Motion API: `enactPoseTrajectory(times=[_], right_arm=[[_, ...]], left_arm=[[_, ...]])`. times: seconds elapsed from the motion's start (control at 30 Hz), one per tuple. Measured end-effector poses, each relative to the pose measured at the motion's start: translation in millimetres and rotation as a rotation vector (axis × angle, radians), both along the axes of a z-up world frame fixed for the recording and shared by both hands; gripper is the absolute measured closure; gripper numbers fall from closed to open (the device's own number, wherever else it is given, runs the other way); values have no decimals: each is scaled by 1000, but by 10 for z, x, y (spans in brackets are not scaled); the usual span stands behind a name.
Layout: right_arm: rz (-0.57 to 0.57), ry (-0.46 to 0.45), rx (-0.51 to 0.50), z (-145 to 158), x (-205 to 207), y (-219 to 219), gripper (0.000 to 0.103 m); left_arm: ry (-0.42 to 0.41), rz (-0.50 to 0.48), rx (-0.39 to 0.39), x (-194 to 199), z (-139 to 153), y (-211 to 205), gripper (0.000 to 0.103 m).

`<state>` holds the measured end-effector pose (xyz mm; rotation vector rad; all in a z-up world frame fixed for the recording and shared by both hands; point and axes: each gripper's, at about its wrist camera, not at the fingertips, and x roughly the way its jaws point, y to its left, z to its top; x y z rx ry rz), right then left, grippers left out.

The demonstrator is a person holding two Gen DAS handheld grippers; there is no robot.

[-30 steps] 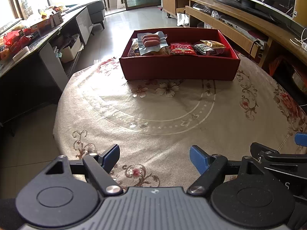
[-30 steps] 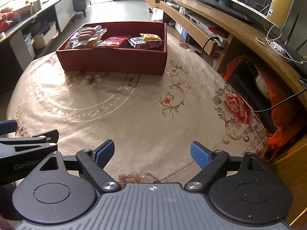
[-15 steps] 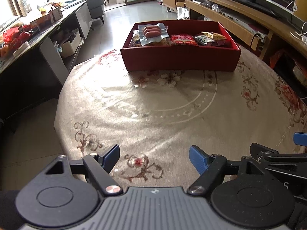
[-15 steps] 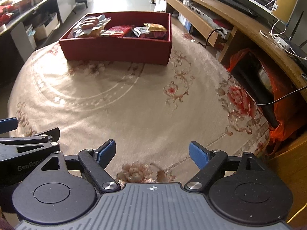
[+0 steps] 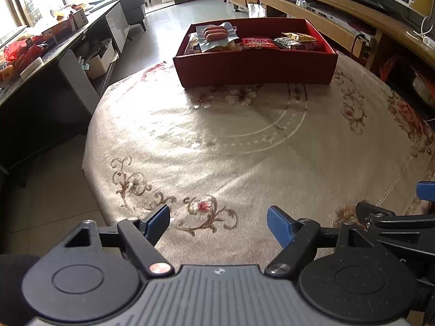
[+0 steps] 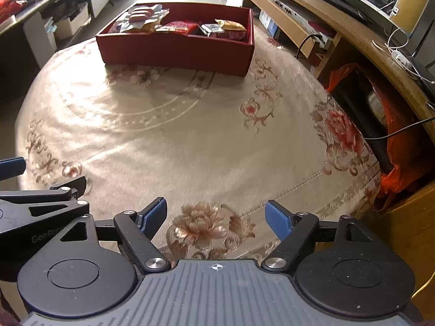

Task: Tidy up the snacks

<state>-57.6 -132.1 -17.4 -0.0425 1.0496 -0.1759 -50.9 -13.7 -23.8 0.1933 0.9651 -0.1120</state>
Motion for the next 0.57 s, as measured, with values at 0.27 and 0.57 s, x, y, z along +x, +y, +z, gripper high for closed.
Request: enactPoseTrajectory(times=[0.27,0.57], right_arm=[[0,9,-5,3,-42,21,21],[-2,10,8,-1,-33,-3,21]], left_arm=[[-2,-9,2,-34,-1,-17,28],[7,2,-9,-15,-9,-7,28]])
